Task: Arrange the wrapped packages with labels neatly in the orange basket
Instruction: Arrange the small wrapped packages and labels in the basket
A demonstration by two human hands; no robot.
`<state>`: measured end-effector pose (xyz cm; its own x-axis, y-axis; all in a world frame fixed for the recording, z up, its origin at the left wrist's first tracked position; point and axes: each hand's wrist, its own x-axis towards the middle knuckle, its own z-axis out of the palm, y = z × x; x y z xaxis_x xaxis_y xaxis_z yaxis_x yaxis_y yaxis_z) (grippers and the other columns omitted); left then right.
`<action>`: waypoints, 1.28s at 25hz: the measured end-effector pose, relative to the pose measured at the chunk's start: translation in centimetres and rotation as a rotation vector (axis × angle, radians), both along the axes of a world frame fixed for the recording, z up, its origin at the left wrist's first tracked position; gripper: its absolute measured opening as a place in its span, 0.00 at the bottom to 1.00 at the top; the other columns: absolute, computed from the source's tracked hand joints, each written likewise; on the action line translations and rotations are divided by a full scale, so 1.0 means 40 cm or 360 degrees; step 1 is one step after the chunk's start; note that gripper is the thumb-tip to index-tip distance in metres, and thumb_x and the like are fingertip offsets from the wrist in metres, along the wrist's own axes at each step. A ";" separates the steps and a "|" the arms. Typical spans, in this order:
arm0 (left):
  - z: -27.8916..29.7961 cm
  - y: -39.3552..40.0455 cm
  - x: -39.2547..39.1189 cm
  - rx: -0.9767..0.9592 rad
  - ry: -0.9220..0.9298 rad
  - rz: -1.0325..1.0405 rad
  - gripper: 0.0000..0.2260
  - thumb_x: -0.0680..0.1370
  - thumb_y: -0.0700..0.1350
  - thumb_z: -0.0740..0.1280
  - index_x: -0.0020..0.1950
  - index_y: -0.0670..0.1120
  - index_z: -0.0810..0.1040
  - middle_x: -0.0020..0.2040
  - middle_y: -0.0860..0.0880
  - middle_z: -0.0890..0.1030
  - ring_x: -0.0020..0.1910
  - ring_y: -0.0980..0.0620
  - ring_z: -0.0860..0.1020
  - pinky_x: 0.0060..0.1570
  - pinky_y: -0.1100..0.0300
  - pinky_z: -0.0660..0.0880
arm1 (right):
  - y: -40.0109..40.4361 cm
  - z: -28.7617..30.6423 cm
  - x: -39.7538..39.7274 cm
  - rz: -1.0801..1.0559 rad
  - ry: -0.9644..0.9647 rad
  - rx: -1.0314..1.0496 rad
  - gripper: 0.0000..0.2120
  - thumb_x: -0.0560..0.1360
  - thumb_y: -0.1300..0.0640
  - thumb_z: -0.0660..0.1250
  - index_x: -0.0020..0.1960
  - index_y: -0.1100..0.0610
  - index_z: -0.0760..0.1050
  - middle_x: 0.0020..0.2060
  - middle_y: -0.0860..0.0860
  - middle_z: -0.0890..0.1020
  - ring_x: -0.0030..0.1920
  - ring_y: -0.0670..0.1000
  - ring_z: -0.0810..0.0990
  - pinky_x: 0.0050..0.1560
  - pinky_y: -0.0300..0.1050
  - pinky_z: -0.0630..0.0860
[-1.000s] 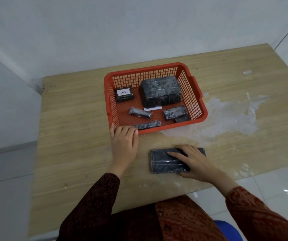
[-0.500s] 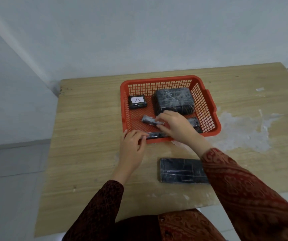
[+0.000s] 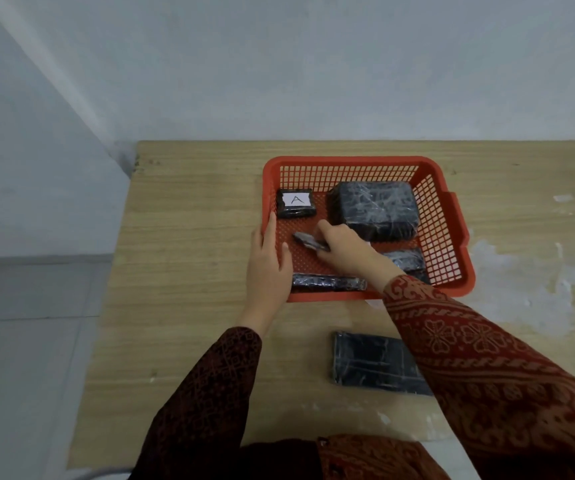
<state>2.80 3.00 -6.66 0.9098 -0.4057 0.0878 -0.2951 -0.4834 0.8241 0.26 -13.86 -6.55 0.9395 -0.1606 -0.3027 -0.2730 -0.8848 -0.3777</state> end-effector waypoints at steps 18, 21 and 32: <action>-0.014 0.007 -0.002 -0.0085 -0.0037 -0.0045 0.24 0.82 0.42 0.54 0.78 0.49 0.52 0.69 0.44 0.68 0.64 0.52 0.70 0.63 0.69 0.66 | 0.019 -0.022 0.078 0.0053 -0.0298 -0.0437 0.14 0.74 0.58 0.65 0.59 0.59 0.73 0.56 0.56 0.78 0.58 0.59 0.74 0.57 0.52 0.68; -0.007 0.005 -0.002 -0.0116 -0.0023 -0.0045 0.23 0.83 0.41 0.52 0.78 0.48 0.53 0.68 0.43 0.68 0.61 0.52 0.71 0.61 0.59 0.71 | 0.015 0.003 0.067 0.0075 -0.0365 -0.0332 0.15 0.74 0.57 0.67 0.60 0.59 0.72 0.57 0.56 0.76 0.58 0.57 0.73 0.58 0.51 0.69; -0.023 0.002 -0.007 -0.0172 0.0025 -0.0063 0.24 0.83 0.41 0.52 0.78 0.52 0.51 0.61 0.44 0.70 0.45 0.67 0.69 0.46 0.75 0.67 | -0.206 0.055 -0.215 0.0020 0.0419 -0.0495 0.32 0.69 0.51 0.73 0.69 0.50 0.66 0.63 0.54 0.73 0.63 0.57 0.71 0.61 0.52 0.72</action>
